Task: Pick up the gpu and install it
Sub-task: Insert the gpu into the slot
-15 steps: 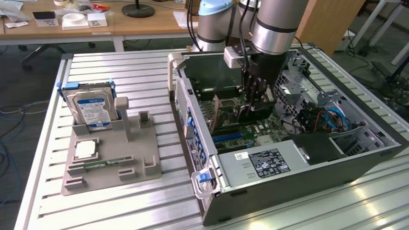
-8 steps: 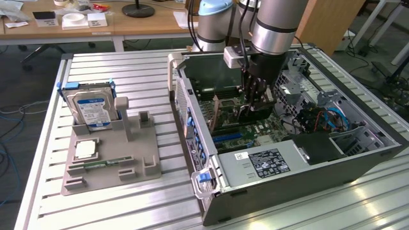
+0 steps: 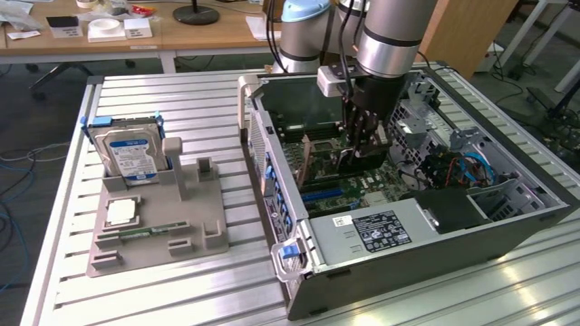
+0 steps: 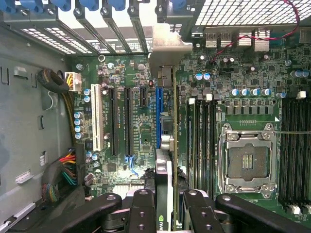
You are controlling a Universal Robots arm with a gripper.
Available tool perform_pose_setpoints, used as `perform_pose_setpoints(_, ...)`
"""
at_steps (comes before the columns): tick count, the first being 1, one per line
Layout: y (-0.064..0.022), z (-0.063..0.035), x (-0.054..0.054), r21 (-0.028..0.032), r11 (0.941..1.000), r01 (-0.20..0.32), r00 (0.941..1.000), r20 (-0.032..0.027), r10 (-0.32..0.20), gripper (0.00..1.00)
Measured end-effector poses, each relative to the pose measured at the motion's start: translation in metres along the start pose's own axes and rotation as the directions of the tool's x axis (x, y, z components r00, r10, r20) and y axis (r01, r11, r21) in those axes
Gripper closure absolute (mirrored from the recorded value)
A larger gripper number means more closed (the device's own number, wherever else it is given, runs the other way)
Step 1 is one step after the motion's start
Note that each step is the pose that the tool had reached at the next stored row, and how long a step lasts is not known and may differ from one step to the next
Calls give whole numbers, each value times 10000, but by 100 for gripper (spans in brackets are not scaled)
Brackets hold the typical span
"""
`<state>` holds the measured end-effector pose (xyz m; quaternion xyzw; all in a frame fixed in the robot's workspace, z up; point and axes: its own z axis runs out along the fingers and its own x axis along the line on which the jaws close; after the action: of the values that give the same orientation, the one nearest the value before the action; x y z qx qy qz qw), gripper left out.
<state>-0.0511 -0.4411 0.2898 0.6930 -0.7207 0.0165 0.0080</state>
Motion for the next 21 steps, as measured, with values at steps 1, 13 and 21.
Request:
perform_pose_setpoints(1, 0, 1, 1, 0, 10000, -1, 10000, 48, 1, 73)
perform_pose_setpoints(13, 2, 5, 64, -4, 10000, -3, 9998, 183, 3, 73)
perform_pose_setpoints(21, 12, 18, 64, -8, 10000, -2, 9996, 281, 2, 73)
